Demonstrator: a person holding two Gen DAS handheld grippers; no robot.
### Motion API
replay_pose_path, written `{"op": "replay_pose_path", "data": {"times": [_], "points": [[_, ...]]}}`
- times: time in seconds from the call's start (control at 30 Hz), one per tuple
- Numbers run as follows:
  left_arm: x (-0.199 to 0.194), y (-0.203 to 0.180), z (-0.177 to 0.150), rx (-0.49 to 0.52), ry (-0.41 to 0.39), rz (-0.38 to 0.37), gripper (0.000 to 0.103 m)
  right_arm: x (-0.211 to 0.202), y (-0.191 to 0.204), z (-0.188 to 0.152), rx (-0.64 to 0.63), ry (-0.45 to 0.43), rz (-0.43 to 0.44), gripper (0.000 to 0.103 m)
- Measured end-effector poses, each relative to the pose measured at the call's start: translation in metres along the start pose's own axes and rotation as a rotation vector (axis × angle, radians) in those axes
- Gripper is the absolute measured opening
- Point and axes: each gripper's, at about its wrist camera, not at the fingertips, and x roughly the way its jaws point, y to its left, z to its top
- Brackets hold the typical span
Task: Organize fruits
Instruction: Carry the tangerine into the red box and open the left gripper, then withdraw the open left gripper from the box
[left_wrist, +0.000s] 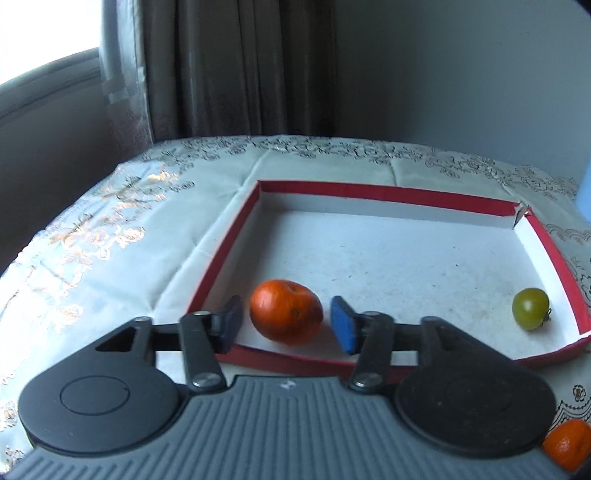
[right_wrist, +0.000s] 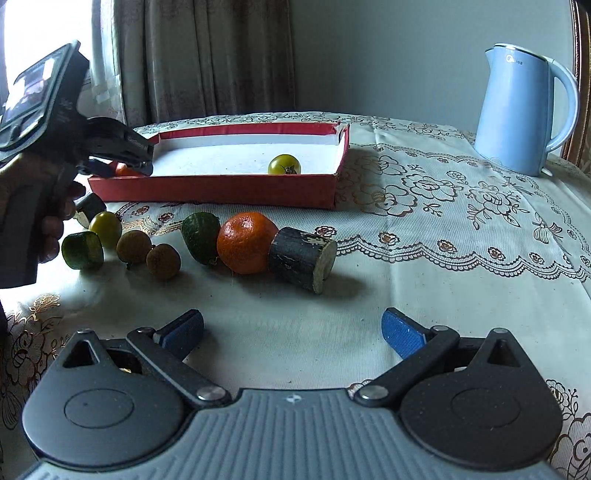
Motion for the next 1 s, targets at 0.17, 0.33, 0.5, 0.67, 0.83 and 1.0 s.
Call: {"op": "replay_pose_path", "data": {"times": [0.17, 0.33, 0.5, 0.67, 0.83, 1.0], "points": [[-0.047, 0.010, -0.003, 0.006, -0.114, -0.021, 0.094, 0.001, 0.000, 0.000, 0.000, 0.000, 0.001, 0.103], [-0.094, 0.037, -0.031, -0.030, -0.172, 0.006, 0.103, 0.000, -0.003, 0.000, 0.016, -0.007, 0.015, 0.103], [-0.111, 0.067, -0.073, -0.044, -0.174, 0.122, 0.103, -0.006, -0.017, -0.002, 0.095, -0.045, 0.090, 0.103], [-0.107, 0.096, -0.096, -0.129, -0.142, 0.160, 0.103, -0.018, -0.018, -0.005, 0.072, -0.117, 0.180, 0.103], [-0.099, 0.115, -0.102, -0.220, -0.094, 0.117, 0.103, -0.031, 0.005, -0.007, -0.065, -0.180, 0.224, 0.103], [-0.097, 0.128, -0.106, -0.288, -0.068, 0.066, 0.103, -0.029, 0.025, 0.004, -0.148, -0.168, 0.271, 0.079]]}}
